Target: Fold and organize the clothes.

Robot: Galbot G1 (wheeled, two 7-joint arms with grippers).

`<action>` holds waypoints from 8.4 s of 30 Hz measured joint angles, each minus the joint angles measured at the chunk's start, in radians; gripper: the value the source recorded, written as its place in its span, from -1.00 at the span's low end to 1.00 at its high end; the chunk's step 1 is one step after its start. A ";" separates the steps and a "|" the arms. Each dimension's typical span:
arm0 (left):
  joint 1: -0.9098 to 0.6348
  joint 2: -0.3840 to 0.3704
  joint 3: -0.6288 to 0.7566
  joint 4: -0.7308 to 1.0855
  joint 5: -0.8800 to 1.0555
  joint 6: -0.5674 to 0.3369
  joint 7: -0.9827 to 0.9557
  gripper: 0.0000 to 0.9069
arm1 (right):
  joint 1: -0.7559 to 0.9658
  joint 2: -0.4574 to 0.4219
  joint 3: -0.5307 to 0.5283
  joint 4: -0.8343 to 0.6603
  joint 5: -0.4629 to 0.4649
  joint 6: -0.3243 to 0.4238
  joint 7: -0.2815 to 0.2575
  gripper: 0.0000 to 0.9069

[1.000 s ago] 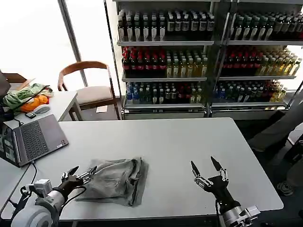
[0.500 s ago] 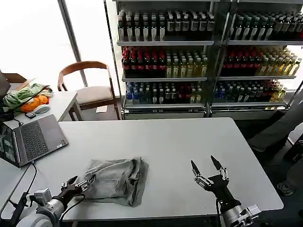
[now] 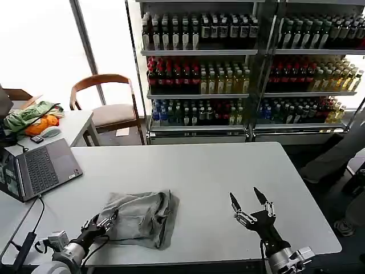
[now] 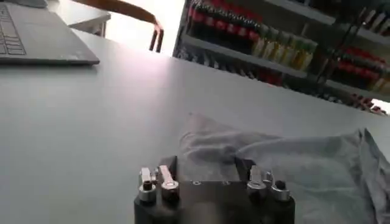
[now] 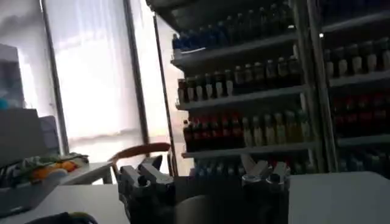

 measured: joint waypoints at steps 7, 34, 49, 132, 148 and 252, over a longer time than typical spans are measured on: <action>-0.012 -0.008 0.028 -0.002 -0.001 -0.017 -0.014 -0.98 | -0.005 0.005 0.001 0.000 -0.002 0.000 0.000 1.00; -0.027 0.067 -0.180 0.025 -0.133 -0.012 -0.055 -1.00 | 0.008 0.008 -0.003 0.002 0.002 0.002 0.001 1.00; 0.014 0.273 -0.435 0.051 -0.211 0.073 -0.075 -1.00 | 0.026 0.018 -0.012 -0.014 0.007 0.010 0.000 1.00; -0.325 0.081 0.002 -0.216 -0.129 0.028 -0.324 1.00 | 0.793 0.226 -0.671 -0.459 0.475 -0.561 0.402 -0.58; -0.294 0.079 -0.051 -0.227 -0.147 0.025 -0.332 1.00 | 0.806 0.261 -0.700 -0.493 0.471 -0.553 0.409 -1.00; -0.108 0.011 -0.137 -0.323 -0.111 -0.017 -0.291 1.00 | 0.728 0.096 -0.626 -0.353 -0.109 -0.363 0.295 1.00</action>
